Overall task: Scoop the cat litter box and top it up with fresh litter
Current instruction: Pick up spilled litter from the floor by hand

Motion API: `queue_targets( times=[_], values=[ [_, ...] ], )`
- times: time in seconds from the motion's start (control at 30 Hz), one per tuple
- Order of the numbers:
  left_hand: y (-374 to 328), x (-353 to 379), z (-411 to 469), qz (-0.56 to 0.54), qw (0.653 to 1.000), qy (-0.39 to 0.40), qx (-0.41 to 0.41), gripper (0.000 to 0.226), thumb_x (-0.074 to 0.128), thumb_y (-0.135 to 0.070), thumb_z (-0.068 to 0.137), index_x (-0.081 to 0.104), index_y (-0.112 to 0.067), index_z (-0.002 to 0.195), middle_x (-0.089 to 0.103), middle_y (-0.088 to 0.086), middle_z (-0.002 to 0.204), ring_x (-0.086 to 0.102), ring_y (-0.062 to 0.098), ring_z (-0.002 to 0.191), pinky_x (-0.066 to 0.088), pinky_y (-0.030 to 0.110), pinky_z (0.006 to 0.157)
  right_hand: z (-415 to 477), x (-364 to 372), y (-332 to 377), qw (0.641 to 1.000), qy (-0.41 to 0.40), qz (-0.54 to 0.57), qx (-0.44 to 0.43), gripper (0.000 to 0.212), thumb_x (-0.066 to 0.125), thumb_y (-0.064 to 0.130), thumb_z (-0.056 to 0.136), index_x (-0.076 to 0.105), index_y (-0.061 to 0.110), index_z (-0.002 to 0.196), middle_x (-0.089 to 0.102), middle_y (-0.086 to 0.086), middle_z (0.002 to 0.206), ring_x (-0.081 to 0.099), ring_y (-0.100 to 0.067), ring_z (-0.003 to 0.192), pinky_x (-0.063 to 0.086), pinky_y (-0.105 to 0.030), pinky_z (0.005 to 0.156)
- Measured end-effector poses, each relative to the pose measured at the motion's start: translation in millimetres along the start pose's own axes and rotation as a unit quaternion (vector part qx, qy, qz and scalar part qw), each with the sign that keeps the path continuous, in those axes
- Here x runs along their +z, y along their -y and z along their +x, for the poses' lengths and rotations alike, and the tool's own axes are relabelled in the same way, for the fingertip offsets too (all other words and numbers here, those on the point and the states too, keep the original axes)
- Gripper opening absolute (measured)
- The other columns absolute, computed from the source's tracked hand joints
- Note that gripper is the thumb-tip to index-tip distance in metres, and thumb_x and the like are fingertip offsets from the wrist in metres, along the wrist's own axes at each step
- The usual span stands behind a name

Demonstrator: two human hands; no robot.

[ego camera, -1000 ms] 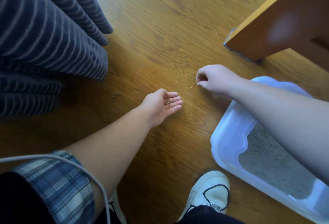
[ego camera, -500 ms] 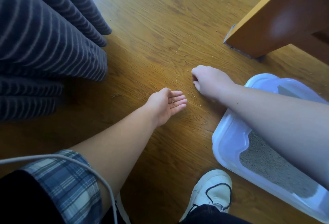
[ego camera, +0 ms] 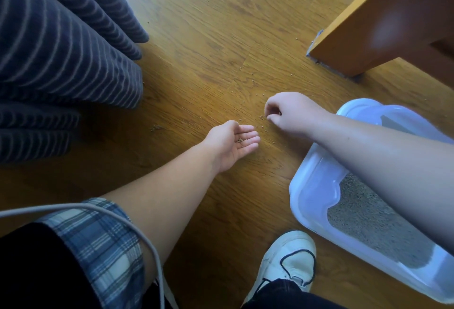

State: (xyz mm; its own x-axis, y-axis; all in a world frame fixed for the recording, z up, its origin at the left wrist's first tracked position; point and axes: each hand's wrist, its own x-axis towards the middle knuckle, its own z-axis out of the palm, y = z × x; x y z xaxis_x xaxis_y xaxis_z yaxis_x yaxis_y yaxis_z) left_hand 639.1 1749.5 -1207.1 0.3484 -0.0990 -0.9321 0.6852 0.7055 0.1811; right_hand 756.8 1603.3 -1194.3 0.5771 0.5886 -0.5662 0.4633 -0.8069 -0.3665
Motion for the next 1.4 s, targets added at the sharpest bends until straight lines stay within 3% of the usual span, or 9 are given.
queue_targets(
  times=[0.17, 0.33, 0.57, 0.73, 1.0, 1.4],
  values=[
    [-3.6, -7.9, -2.3, 0.006, 1.000, -0.012, 0.012, 0.033, 0.033, -0.013, 0.101, 0.062, 0.003, 0.107, 0.066, 0.020, 0.108, 0.068, 0.028, 0.098, 0.059, 0.036, 0.075, 0.0, 20.2, 10.6, 0.996, 0.044, -0.073, -0.025, 0.008, 0.058, 0.032, 0.092, 0.054, 0.030, 0.085, 0.055, 0.007, 0.096, 0.058, -0.022, 0.097, 0.053, -0.042, 0.080],
    [-7.6, -11.4, -6.9, 0.003, 1.000, -0.018, 0.022, 0.032, 0.033, -0.009, 0.100, 0.062, 0.004, 0.105, 0.066, 0.021, 0.109, 0.067, 0.029, 0.099, 0.059, 0.037, 0.082, 1.2, 29.3, 13.2, 0.992, 0.037, -0.111, -0.047, 0.008, 0.057, 0.030, 0.096, 0.058, 0.022, 0.093, 0.057, 0.001, 0.101, 0.059, -0.026, 0.099, 0.052, -0.043, 0.081],
    [-10.5, -16.1, -9.9, 0.004, 1.000, -0.017, 0.023, 0.033, 0.034, -0.011, 0.101, 0.063, 0.004, 0.108, 0.066, 0.021, 0.111, 0.069, 0.029, 0.099, 0.060, 0.036, 0.077, -3.9, 19.8, 9.8, 0.997, 0.021, -0.069, -0.017, 0.015, 0.063, 0.030, 0.090, 0.049, 0.026, 0.085, 0.051, 0.007, 0.092, 0.055, -0.021, 0.090, 0.052, -0.042, 0.079],
    [-12.4, -19.5, -12.6, 0.007, 1.000, -0.014, 0.023, 0.034, 0.034, -0.011, 0.101, 0.062, 0.005, 0.112, 0.066, 0.021, 0.114, 0.069, 0.029, 0.101, 0.060, 0.036, 0.078, -3.5, 20.4, 10.5, 0.996, 0.030, -0.085, -0.010, 0.011, 0.061, 0.032, 0.093, 0.054, 0.026, 0.087, 0.051, 0.007, 0.093, 0.058, -0.022, 0.092, 0.052, -0.040, 0.080],
    [-13.1, -20.3, -17.5, 0.009, 0.999, -0.011, 0.031, 0.035, 0.033, -0.011, 0.101, 0.062, 0.005, 0.113, 0.066, 0.021, 0.115, 0.068, 0.029, 0.102, 0.060, 0.037, 0.081, -7.6, 23.1, 16.1, 0.989, 0.032, -0.144, -0.028, 0.013, 0.051, 0.029, 0.099, 0.048, 0.022, 0.088, 0.056, 0.000, 0.099, 0.058, -0.026, 0.094, 0.052, -0.040, 0.076],
    [-7.2, -22.4, -21.3, 0.006, 0.999, -0.008, 0.034, 0.033, 0.033, -0.010, 0.100, 0.062, 0.004, 0.108, 0.065, 0.021, 0.112, 0.068, 0.029, 0.100, 0.060, 0.036, 0.077, 0.3, 26.0, 21.6, 0.994, 0.023, -0.105, -0.030, 0.012, 0.054, 0.030, 0.097, 0.049, 0.025, 0.087, 0.053, 0.004, 0.096, 0.058, -0.024, 0.096, 0.052, -0.042, 0.080]
  ],
)
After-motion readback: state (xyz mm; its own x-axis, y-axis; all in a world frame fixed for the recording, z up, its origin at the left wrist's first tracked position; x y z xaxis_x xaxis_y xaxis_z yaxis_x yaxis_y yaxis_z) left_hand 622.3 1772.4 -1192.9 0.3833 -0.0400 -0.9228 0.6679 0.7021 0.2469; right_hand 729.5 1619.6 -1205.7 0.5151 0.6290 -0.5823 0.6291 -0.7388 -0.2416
